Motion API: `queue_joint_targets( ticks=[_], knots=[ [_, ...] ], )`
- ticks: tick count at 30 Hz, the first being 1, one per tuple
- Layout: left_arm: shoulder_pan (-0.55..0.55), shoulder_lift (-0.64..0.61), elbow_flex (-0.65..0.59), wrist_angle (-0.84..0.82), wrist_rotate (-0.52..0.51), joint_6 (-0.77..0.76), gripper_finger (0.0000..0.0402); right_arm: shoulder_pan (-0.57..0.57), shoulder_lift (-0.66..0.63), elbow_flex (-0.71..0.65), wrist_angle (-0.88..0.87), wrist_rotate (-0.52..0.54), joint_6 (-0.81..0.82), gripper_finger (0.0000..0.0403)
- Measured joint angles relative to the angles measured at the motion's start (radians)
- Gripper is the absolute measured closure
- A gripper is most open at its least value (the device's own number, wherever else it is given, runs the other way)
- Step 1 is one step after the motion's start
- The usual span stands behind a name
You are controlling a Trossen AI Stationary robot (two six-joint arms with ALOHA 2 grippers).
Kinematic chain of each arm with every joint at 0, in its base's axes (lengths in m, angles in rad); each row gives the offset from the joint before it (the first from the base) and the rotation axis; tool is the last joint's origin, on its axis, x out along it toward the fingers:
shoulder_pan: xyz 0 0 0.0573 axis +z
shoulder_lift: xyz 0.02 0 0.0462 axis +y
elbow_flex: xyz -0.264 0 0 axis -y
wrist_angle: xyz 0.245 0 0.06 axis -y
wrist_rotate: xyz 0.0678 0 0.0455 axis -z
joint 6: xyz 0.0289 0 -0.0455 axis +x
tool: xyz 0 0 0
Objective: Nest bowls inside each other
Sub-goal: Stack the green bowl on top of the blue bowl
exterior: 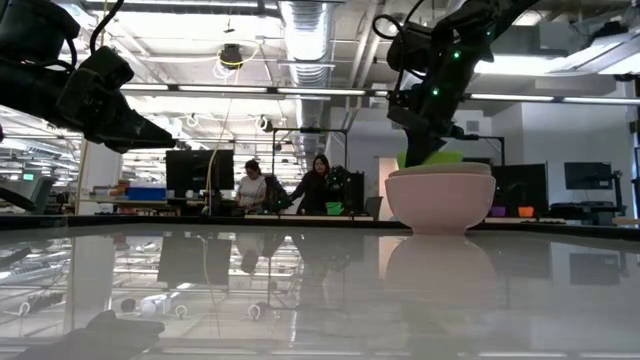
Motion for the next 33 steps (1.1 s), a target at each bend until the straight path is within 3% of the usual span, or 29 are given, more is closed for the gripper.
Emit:
queue_joint_targets(
  ticks=[16,33],
  knots=[
    [0.0,0.0,0.0,0.0,0.0,0.0,0.0244,-0.004,0.0,0.0,-0.042,-0.008,0.017,0.0396],
    [0.0,0.0,0.0,0.0,0.0,0.0,0.0244,0.001,-0.001,0.001,-0.089,-0.026,0.069,0.0307]
  ],
)
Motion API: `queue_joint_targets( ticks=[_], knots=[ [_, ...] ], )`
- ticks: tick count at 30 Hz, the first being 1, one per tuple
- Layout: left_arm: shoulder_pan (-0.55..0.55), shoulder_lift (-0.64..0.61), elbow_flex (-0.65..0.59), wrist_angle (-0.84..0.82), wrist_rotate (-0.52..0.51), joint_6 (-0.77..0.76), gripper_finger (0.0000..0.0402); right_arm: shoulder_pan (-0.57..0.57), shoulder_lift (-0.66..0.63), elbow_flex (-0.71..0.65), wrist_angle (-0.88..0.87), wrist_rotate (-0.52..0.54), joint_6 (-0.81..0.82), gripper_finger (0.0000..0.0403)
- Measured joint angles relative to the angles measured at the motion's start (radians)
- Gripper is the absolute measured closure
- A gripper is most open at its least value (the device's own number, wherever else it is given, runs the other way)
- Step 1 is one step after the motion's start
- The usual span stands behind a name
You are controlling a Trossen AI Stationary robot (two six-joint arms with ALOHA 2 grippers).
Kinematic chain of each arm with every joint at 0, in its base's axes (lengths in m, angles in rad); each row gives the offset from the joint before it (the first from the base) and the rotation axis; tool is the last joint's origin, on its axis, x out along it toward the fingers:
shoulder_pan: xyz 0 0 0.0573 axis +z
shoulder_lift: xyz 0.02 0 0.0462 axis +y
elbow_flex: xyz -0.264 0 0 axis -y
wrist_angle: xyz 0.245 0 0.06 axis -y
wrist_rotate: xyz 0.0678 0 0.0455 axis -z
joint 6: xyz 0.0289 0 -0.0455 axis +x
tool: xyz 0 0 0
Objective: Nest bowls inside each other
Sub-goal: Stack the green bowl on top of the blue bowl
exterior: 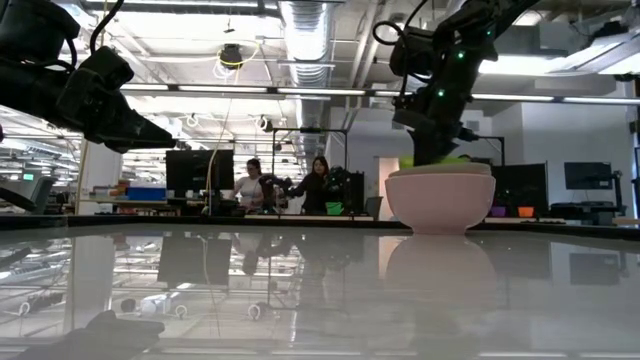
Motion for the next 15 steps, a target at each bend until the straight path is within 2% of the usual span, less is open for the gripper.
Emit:
queue_joint_targets(
  ticks=[7,15],
  knots=[
    [0.0,0.0,0.0,0.0,0.0,0.0,0.0244,0.0,0.0,0.032,-0.078,0.0,0.006,0.0252],
    [0.0,0.0,0.0,0.0,0.0,0.0,0.0244,0.0,0.0,0.184,-0.211,0.0,0.002,0.0186]
  ],
)
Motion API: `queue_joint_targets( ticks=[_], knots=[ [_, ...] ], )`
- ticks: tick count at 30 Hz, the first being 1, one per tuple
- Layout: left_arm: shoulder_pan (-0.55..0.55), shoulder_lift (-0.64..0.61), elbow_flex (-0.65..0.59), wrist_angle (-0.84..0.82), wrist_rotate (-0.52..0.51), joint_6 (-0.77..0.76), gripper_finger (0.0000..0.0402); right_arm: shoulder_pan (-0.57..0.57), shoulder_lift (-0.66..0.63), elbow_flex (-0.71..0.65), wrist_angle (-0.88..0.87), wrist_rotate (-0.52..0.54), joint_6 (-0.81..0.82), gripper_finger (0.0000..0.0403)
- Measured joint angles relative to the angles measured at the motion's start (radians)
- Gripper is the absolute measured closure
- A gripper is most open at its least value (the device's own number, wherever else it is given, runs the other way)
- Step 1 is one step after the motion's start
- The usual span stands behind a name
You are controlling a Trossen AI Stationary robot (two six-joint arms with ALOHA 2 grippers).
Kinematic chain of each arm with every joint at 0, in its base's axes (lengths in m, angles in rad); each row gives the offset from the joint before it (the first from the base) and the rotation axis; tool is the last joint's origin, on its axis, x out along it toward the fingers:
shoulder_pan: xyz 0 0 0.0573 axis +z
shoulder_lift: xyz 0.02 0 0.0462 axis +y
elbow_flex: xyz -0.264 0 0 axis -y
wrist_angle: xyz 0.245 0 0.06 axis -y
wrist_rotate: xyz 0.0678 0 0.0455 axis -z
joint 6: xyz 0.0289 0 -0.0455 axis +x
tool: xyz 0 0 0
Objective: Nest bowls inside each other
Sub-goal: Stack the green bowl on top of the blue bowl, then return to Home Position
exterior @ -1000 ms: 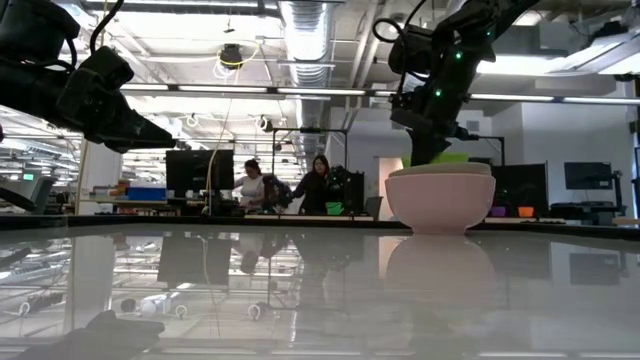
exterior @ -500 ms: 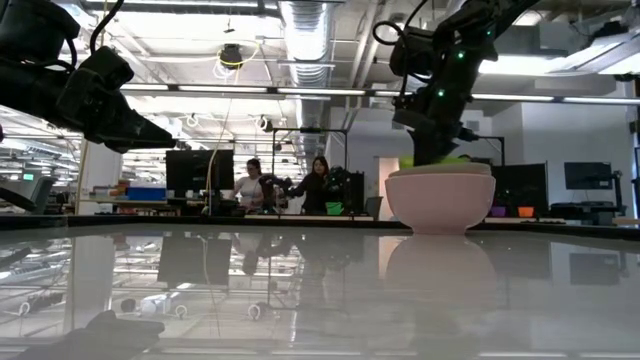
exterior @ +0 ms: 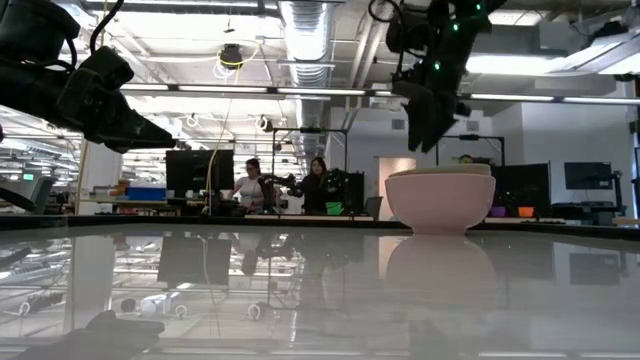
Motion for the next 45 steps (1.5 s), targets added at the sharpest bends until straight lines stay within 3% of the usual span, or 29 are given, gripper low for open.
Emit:
queue_joint_targets(
  ticks=[9,16,23,27,32,38,42,45],
  knots=[
    [0.0,0.0,0.0,0.0,0.0,0.0,0.0244,0.05,-0.01,0.087,-0.061,0.001,0.038,0.0186],
    [0.0,0.0,0.0,0.0,0.0,0.0,0.0244,0.283,-0.132,0.083,-0.049,0.094,0.105,0.0222],
    [0.0,0.0,0.0,0.0,0.0,0.0,0.0244,0.597,-0.338,-0.102,0.102,0.247,0.136,0.0278],
    [0.0,0.0,0.0,0.0,0.0,0.0,0.0244,0.687,-0.478,-0.295,0.285,0.295,0.126,0.0318],
    [0.0,0.0,0.0,0.0,0.0,0.0,0.0244,0.688,-0.649,-0.609,0.643,0.265,-0.001,0.0366],
    [0.0,0.0,0.0,0.0,0.0,0.0,0.0244,0.572,-0.814,-0.939,1.08,0.036,-0.132,0.0397],
    [0.0,0.0,0.0,0.0,0.0,0.0,0.0244,0.456,-0.902,-1.062,1.136,-0.098,-0.101,0.039],
    [0.0,0.0,0.0,0.0,0.0,0.0,0.0244,0.403,-0.958,-1.123,1.118,-0.132,-0.075,0.039]
  ],
)
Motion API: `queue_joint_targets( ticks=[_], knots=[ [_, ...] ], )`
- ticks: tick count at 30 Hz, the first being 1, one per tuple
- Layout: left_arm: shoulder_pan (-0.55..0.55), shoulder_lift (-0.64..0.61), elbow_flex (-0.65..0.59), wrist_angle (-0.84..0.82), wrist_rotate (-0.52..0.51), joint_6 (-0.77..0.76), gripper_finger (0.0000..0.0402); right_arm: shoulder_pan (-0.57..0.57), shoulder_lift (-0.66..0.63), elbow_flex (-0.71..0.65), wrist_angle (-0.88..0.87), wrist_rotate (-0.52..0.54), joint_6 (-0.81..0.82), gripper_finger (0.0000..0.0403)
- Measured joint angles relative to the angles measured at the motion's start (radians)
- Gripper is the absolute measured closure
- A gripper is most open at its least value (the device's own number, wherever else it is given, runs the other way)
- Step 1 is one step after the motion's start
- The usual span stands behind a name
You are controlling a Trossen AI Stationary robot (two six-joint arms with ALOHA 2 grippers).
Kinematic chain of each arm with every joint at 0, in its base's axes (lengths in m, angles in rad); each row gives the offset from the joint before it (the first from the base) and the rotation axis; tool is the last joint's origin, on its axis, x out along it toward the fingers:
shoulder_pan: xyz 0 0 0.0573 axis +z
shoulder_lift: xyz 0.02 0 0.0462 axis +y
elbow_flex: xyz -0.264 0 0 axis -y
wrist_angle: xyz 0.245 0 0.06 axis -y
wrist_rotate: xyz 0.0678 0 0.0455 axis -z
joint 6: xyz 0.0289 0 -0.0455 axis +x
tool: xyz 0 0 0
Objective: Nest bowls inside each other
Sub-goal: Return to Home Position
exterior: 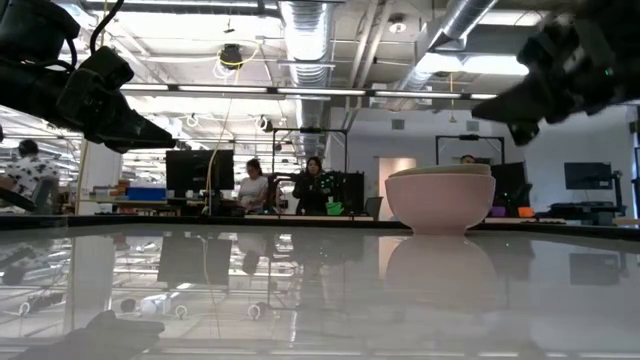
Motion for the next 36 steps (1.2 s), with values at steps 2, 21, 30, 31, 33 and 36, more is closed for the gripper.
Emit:
queue_joint_targets(
  ticks=[2,21,30,31,33,36],
  knots=[
    [0.0,0.0,0.0,0.0,0.0,0.0,0.0244,-0.016,-0.035,-0.039,-0.002,0.001,0.001,0.0392],
    [0.0,0.0,0.0,0.0,0.0,0.0,0.0244,-0.036,-0.285,-0.111,-0.234,-0.002,-0.108,0.0391],
    [0.0,0.0,0.0,0.0,0.0,0.0,0.0244,-0.036,-0.286,-0.112,-0.235,-0.001,-0.026,0.0368],
    [0.0,0.0,0.0,0.0,0.0,0.0,0.0244,-0.036,-0.286,-0.112,-0.235,-0.001,-0.026,0.0367],
    [0.0,0.0,0.0,0.0,0.0,0.0,0.0244,-0.036,-0.286,-0.112,-0.235,-0.001,-0.025,0.0367],
    [0.0,0.0,0.0,0.0,0.0,0.0,0.0244,-0.036,-0.286,-0.112,-0.235,-0.001,-0.025,0.0366]
  ],
)
